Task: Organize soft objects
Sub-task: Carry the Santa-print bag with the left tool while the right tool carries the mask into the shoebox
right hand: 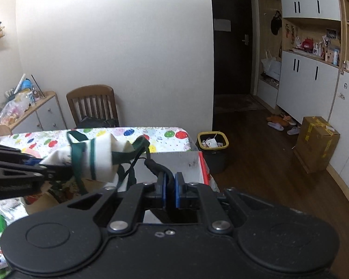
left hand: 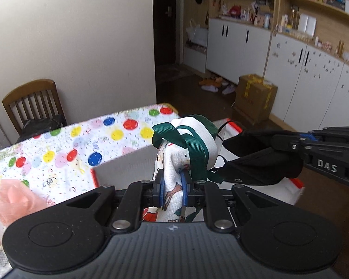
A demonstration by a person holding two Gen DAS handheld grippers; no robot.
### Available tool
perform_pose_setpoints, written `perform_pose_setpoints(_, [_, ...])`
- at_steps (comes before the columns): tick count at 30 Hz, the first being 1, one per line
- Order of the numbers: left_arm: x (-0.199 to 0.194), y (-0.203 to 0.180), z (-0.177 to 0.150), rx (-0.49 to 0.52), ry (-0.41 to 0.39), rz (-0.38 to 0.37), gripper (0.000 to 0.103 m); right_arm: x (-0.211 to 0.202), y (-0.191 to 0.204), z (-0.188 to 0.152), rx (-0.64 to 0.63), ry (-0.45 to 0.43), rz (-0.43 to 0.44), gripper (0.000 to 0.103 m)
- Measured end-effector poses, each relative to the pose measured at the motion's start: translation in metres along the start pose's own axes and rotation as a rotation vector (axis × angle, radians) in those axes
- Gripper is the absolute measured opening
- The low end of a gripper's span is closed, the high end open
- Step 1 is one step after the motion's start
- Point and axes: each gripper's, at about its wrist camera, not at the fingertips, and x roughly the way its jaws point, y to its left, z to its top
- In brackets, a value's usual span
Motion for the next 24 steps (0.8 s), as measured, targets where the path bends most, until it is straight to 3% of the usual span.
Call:
perform_pose_setpoints(16, [0.082,-0.007,-0.027,-0.028,0.237,0.017,0.014,0.04,0.011,-0.03,-0.049,0.18,0.1,0.007])
perform_pose_setpoints(24, [0.091,-0.01,-0.04,-0.012,0.279,0.023,0.014,0.044,0.015,-0.04,-0.042,0.241,0.141,0.007])
